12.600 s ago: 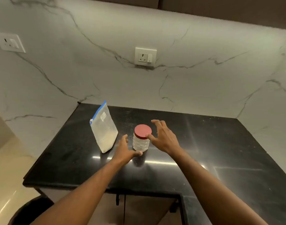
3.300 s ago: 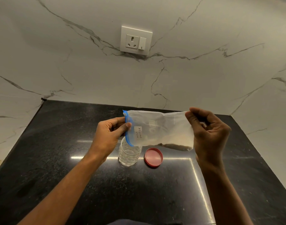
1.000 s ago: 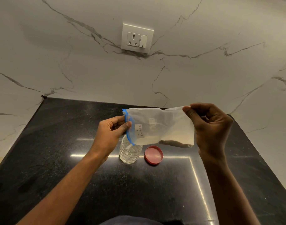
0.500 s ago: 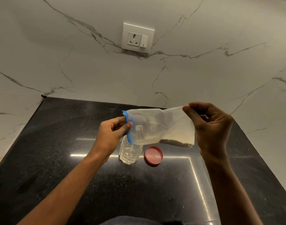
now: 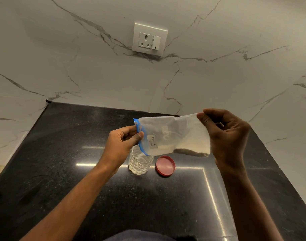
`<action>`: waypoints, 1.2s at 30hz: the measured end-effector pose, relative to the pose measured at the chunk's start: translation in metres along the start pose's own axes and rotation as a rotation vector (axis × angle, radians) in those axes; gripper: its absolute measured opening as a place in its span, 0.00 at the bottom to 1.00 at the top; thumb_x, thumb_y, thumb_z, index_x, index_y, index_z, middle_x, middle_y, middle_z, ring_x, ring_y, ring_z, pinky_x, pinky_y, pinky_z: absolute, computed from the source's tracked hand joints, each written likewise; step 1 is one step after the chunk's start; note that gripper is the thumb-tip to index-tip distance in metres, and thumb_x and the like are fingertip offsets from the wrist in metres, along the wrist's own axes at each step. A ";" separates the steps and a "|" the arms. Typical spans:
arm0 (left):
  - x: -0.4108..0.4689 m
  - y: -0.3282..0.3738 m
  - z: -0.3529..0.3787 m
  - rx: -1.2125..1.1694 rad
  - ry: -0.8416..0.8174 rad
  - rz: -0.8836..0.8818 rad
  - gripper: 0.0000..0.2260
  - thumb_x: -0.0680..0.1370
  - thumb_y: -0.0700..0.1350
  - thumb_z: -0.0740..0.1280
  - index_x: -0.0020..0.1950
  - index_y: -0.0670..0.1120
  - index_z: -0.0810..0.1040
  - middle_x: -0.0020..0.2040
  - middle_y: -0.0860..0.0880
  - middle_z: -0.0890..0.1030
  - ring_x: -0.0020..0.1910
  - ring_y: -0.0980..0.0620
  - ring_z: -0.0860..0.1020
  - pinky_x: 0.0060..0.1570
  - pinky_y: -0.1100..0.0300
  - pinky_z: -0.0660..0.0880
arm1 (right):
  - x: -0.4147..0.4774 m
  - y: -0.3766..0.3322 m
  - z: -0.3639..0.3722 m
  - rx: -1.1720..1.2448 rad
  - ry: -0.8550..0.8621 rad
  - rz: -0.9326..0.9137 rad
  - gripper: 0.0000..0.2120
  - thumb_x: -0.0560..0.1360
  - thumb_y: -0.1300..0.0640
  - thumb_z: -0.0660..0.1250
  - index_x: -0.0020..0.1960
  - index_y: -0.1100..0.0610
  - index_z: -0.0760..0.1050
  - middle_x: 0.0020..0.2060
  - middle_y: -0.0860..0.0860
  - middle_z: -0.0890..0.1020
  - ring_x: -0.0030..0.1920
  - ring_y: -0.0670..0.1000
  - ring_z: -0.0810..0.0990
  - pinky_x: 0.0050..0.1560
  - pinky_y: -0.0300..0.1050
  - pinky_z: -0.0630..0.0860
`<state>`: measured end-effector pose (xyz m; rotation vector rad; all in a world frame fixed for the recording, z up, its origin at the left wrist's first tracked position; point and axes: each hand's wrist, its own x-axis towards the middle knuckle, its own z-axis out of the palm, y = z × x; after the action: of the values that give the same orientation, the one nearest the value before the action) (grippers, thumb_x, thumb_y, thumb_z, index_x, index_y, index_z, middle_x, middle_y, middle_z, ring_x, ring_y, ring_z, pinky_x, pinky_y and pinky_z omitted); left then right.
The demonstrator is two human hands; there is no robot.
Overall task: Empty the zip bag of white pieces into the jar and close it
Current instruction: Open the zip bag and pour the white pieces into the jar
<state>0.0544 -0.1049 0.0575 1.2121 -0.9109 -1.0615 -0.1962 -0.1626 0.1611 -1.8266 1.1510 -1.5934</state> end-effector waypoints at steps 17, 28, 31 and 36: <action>0.034 0.089 0.089 1.025 -0.479 0.478 0.21 0.81 0.57 0.70 0.73 0.52 0.78 0.67 0.51 0.83 0.69 0.48 0.76 0.71 0.44 0.62 | -0.005 0.012 -0.007 0.028 -0.104 0.075 0.08 0.74 0.61 0.79 0.52 0.57 0.84 0.42 0.44 0.87 0.42 0.45 0.87 0.43 0.34 0.81; 0.037 0.074 0.097 0.723 -0.460 0.348 0.09 0.82 0.46 0.72 0.59 0.46 0.88 0.55 0.47 0.88 0.57 0.47 0.83 0.65 0.37 0.74 | -0.027 0.048 -0.021 0.064 -0.509 0.497 0.27 0.69 0.43 0.80 0.64 0.48 0.78 0.56 0.48 0.85 0.57 0.53 0.85 0.52 0.46 0.85; 0.034 0.074 0.097 0.716 -0.455 0.356 0.10 0.82 0.45 0.72 0.61 0.44 0.87 0.57 0.45 0.88 0.58 0.47 0.83 0.65 0.39 0.76 | -0.036 0.052 -0.013 0.149 -0.376 0.477 0.10 0.73 0.50 0.73 0.53 0.54 0.83 0.47 0.50 0.89 0.49 0.56 0.88 0.44 0.42 0.85; 0.029 0.068 0.072 0.598 -0.154 0.515 0.19 0.76 0.54 0.78 0.64 0.50 0.84 0.65 0.50 0.82 0.66 0.54 0.77 0.66 0.54 0.75 | -0.038 0.052 -0.010 0.174 -0.256 0.476 0.09 0.71 0.55 0.76 0.48 0.58 0.85 0.44 0.54 0.89 0.45 0.56 0.88 0.43 0.46 0.86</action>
<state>0.0027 -0.1498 0.1345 1.2739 -1.6337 -0.4761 -0.2203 -0.1580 0.1007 -1.4544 1.1755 -1.1164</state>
